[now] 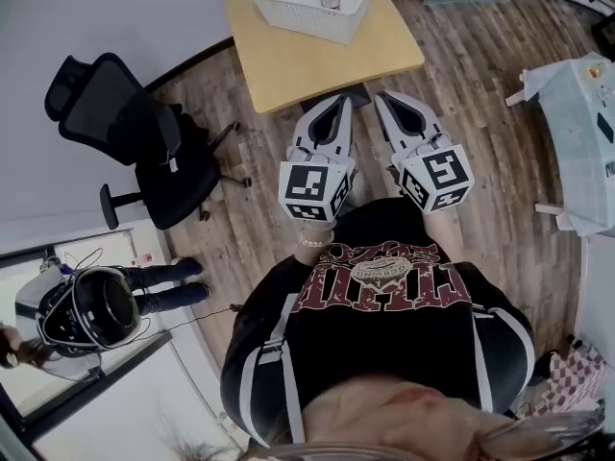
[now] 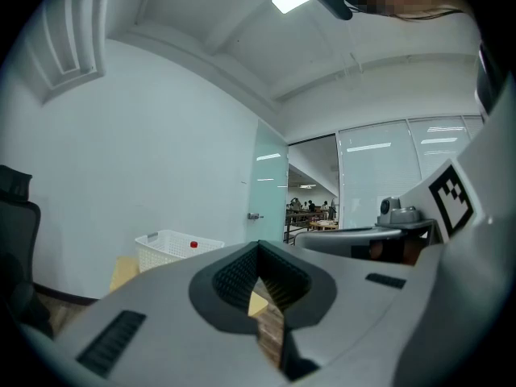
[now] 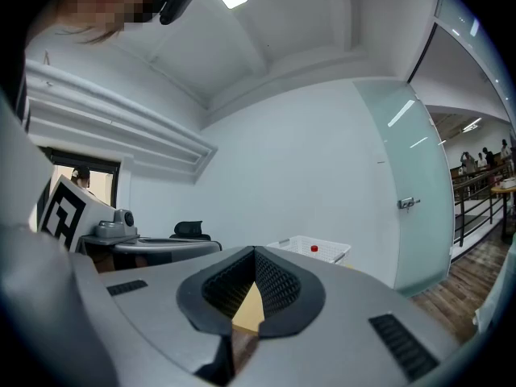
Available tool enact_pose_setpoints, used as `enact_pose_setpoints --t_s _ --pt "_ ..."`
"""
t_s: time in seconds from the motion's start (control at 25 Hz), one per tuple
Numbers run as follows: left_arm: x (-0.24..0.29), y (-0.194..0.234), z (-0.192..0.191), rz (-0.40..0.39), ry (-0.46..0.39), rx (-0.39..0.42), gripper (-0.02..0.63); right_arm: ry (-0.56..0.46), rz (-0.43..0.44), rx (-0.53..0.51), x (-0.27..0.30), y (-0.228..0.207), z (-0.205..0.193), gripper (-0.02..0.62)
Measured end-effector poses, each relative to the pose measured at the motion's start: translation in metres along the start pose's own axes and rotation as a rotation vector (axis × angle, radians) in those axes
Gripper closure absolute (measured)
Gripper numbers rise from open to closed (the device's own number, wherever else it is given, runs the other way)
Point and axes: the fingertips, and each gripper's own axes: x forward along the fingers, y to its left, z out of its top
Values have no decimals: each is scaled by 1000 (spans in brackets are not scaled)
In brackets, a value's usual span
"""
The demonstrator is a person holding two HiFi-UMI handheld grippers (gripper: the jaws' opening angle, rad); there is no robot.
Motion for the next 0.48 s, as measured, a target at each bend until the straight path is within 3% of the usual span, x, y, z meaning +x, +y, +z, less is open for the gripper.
enact_pose_setpoints --t_s 0.48 --pt "22 51 7 -37 0 2 560 -5 -26 -3 59 3 4 578"
